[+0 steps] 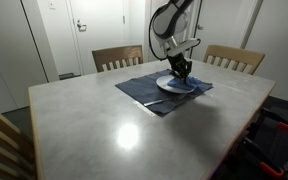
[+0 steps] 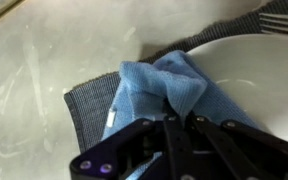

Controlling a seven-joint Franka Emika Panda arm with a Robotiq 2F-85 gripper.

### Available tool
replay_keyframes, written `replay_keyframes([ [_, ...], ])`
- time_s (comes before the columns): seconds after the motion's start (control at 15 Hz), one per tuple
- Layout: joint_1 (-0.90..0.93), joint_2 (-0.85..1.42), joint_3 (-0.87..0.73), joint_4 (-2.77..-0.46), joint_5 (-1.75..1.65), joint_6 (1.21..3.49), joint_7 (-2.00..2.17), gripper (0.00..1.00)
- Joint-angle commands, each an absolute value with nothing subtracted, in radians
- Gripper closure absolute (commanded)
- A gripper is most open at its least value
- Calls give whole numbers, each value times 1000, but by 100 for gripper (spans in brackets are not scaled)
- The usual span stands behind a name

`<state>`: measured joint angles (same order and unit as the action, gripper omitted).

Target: Put the fork on the blue mat, wipe the plate with the cloth, and then put the fork back on the plate

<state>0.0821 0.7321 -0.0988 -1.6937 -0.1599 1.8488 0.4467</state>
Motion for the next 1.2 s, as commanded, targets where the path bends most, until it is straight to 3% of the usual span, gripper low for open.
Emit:
replay_keyframes([
  [0.0,113,741,-113,-1675,-183,1917,480,98],
  [1.13,235,666,-35,-1621,-270,2140,409,98],
])
